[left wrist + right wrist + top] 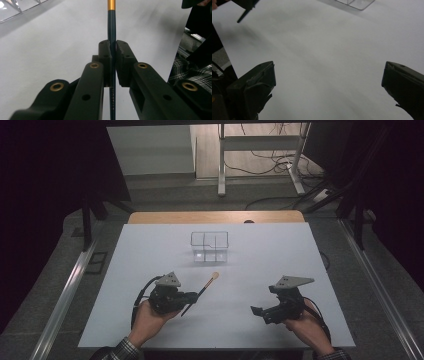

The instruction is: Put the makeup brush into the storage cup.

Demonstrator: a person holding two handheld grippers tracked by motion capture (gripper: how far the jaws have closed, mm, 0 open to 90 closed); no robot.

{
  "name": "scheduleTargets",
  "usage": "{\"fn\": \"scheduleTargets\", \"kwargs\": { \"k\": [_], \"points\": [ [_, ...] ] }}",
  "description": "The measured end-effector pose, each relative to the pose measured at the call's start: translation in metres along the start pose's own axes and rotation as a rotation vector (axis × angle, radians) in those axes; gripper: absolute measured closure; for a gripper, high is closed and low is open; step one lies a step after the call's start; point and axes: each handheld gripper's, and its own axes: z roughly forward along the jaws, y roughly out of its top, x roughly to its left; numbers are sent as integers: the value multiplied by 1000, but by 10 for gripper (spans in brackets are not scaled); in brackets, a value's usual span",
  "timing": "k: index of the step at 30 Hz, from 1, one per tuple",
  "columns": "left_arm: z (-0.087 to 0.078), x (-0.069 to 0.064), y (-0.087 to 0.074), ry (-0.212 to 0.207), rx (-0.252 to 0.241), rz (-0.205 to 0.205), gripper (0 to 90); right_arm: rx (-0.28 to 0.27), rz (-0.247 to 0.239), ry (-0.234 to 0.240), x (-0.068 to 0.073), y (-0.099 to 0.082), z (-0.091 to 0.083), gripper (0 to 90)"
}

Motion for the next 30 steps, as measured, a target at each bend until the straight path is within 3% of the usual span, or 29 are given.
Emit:
{"fn": "scheduleTargets", "kwargs": {
  "k": [5, 12, 30],
  "points": [
    [3, 2, 0, -21, -13, -7, 836, -19, -36, -2, 4, 4, 7, 0],
    [8, 3, 2, -38, -21, 6, 836, -39, -29, 14, 9, 9, 14, 0],
    [13, -1, 4, -59, -60, 13, 835, -95, 67, 103, 24, 31, 38, 1]
  ]
}}
